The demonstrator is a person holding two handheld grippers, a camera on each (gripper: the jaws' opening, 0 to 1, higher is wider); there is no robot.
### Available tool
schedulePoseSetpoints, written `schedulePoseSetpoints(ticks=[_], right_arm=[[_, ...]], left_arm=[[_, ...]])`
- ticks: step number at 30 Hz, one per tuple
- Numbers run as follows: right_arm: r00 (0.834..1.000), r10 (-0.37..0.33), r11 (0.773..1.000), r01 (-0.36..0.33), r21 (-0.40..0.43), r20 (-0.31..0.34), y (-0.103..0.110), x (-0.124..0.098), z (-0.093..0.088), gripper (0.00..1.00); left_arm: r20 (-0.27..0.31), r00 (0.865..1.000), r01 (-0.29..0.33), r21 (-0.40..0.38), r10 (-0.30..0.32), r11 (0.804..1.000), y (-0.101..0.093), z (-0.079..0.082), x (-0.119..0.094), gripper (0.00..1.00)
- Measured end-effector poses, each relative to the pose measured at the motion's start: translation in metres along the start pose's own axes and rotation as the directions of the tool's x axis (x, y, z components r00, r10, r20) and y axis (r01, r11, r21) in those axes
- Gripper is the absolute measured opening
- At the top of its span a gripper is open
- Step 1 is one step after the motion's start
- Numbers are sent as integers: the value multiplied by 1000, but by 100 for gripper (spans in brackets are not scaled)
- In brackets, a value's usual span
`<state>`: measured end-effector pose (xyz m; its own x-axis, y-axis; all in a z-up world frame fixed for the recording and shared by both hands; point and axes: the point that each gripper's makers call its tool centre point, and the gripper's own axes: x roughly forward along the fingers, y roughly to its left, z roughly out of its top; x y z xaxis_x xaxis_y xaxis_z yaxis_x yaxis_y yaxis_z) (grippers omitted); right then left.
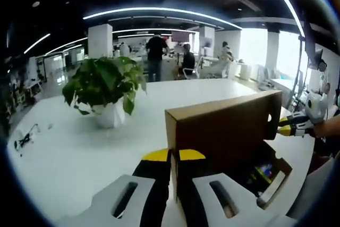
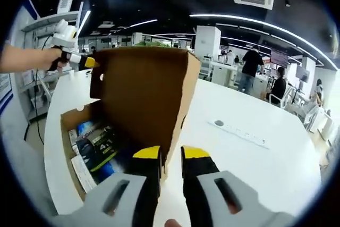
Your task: Operate the shoe box by opening the lid, removing the specified soft item, and placing it in the target area until the item is outside and the box remains undamaged.
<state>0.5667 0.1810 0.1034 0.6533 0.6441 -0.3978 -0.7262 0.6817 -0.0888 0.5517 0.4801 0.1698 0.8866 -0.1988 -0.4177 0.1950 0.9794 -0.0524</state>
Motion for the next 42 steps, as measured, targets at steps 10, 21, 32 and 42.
schedulePoseSetpoints(ticks=[10, 21, 32, 42], right_arm=[[999, -2, 1000, 3, 12, -39, 4, 12, -16, 4], [998, -43, 997, 45, 60, -38, -2, 20, -17, 1], [998, -49, 993, 52, 102, -31, -5, 22, -16, 0], [998, -51, 995, 54, 81, -31, -8, 26, -14, 0]], left_arm=[[-14, 1000, 10, 4, -10, 1000, 3, 3, 13, 0], [-20, 1000, 19, -15, -19, 1000, 6, 3, 26, 0], [-61, 998, 30, -26, -31, 999, 6, -10, 33, 1], [-131, 991, 33, -62, -41, 998, 3, -48, 25, 0]])
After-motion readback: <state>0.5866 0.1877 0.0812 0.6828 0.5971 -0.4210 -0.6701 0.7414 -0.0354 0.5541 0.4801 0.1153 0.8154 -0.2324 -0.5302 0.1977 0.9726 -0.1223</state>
